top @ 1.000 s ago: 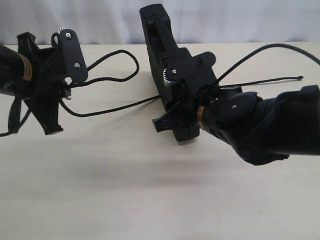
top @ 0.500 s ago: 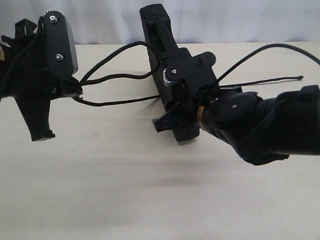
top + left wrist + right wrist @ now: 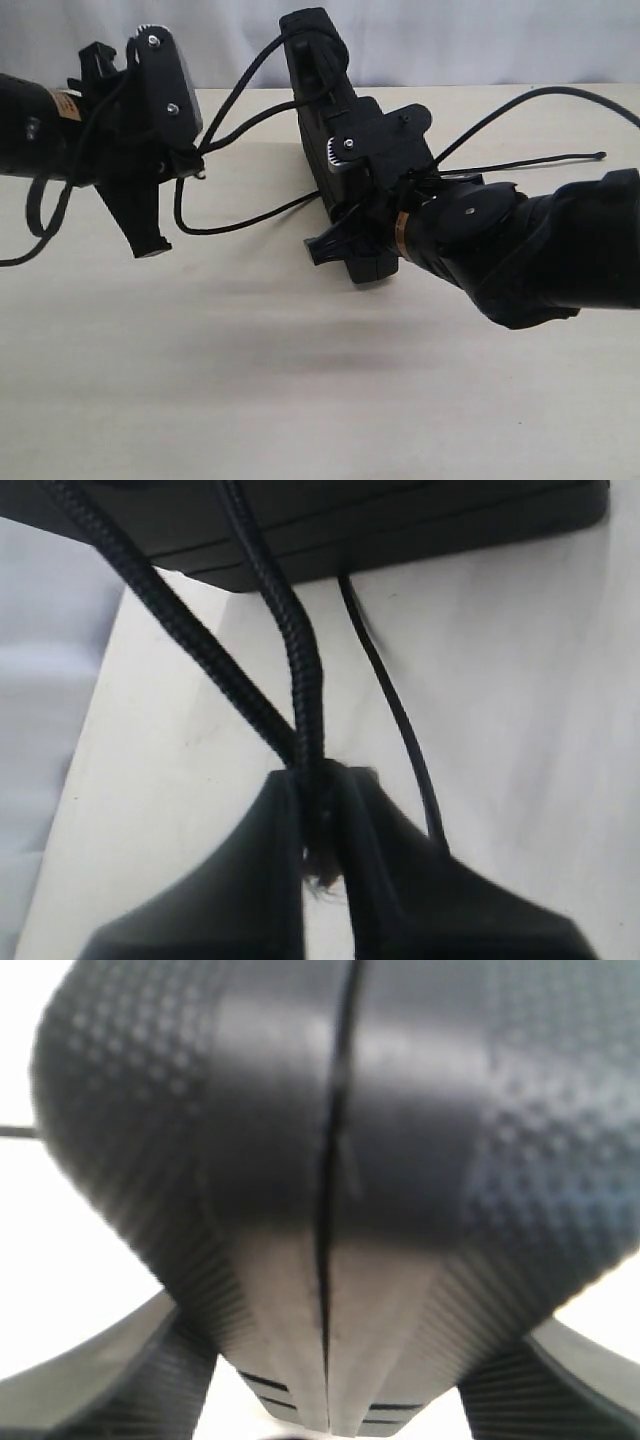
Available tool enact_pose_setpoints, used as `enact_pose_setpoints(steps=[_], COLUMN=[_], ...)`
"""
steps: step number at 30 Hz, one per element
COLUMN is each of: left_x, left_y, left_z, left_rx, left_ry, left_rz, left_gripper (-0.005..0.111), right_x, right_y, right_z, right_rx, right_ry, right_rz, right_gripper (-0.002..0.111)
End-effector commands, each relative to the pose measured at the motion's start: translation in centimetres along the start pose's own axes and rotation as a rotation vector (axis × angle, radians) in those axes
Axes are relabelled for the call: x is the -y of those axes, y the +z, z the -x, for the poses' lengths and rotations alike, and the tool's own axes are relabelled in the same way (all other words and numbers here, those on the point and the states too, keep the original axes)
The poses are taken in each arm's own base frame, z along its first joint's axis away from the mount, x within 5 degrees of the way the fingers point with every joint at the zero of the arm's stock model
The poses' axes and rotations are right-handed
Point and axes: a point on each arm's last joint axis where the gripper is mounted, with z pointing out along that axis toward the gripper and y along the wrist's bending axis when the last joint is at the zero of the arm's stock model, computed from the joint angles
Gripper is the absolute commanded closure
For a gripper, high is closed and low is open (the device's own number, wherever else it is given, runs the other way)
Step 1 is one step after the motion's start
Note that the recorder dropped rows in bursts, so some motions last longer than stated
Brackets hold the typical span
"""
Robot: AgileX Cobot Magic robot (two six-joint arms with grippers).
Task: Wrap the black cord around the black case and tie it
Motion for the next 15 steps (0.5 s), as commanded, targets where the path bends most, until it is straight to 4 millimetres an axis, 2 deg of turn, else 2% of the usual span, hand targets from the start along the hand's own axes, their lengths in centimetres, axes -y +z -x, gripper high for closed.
enact_pose_setpoints(steps=[1,7,15], left_x=[0.0,-0.8,-0.4], left_y=[0.8,0.8,2.0], left_z=[-0.4,-2.2,-2.7], left_rx=[-0.013,-0.074,-0.107], left_ry=[-0.025,-0.068,-0.068], left_rz=[-0.006,-0.022,-0.065], left_gripper=[0.107,0.107,0.107], right_x=[0.1,0.1,0.0], right_y=[-0.1,-0.1,-0.1], right_z=[0.2,0.2,0.2], right_rx=[0.006,0.006,0.006], right_ry=[-0.004,-0.004,-0.005], right_rz=[0.005,0.005,0.006], right_gripper=[0.104,0.104,0.104])
